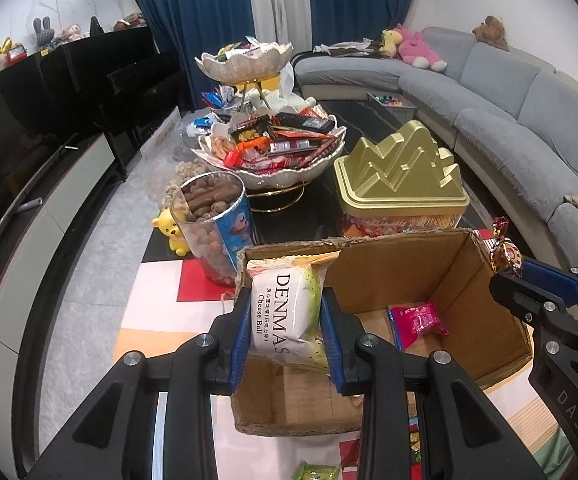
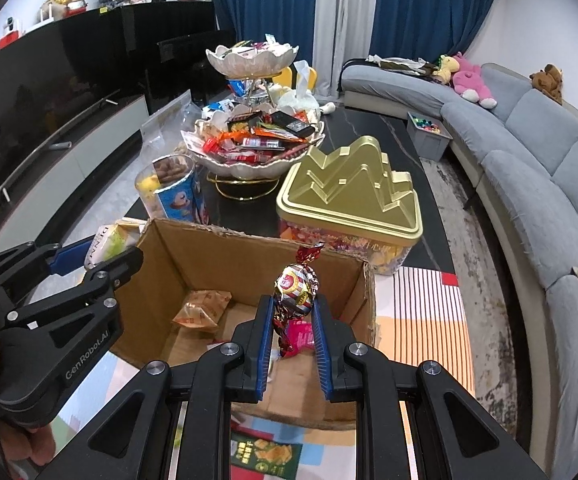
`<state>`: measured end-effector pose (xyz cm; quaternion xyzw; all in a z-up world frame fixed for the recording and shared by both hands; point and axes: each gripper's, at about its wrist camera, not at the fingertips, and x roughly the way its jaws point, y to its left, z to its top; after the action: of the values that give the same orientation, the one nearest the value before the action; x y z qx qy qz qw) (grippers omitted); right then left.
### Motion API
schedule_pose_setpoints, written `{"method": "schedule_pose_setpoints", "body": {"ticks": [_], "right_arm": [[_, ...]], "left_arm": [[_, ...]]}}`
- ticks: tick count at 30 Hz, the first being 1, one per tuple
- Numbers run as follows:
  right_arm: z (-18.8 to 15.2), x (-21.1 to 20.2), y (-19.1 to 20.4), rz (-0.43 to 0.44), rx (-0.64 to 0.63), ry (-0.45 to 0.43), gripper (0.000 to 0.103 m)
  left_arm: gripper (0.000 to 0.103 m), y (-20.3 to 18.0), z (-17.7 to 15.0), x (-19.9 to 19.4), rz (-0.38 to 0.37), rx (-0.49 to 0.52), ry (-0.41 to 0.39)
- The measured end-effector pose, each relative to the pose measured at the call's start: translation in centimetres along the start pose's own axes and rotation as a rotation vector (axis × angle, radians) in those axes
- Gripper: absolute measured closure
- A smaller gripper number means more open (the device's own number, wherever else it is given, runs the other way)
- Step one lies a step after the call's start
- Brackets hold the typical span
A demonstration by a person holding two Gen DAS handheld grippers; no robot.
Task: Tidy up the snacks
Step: 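Open left tool dropping DENMAS bag while right tool releases wrapped candy into box, then withdraw both tools from the box toward the snacks on the cloth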
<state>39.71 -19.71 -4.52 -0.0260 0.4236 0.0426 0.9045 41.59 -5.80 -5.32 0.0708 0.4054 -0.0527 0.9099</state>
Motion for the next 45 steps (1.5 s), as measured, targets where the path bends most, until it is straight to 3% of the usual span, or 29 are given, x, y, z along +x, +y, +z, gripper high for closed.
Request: {"method": "schedule_pose_setpoints", "body": {"ticks": [4, 6, 11, 20, 29, 45], "right_arm": [[0.1, 0.3, -0.1, 0.011, -0.003, 0.003, 0.082], [0.1, 0.3, -0.2, 0.012, -0.004, 0.001, 0.081], [0.3, 0.1, -0.4, -0.003, -0.002, -0.008, 0.050], [0.7, -1.5, -0.5, -0.043, -0.014, -0.035, 0.033], [0.5, -3.8, -0.2, -0.054, -0.048, -0.049, 0.027], [-1.0, -6.6, 0.7, -0.056, -0.071, -0.065, 0.026]], "left_arm": [[0.066, -0.1, -0.1, 0.3, -0.003, -0.002, 0.008], [0.056, -0.1, -0.1, 0.2, -0.001, 0.000, 0.003], [0.040, 0.1, 0.0, -0.4, 0.014, -0.003, -0.010], [0.032, 0.7, -0.1, -2.1, 0.032, -0.008, -0.025], [0.026, 1.1, -0.9, -4.8, 0.041, -0.020, -0.039], [0.025, 1.4, -3.0, -7.8, 0.058, -0.032, -0.034]]}}
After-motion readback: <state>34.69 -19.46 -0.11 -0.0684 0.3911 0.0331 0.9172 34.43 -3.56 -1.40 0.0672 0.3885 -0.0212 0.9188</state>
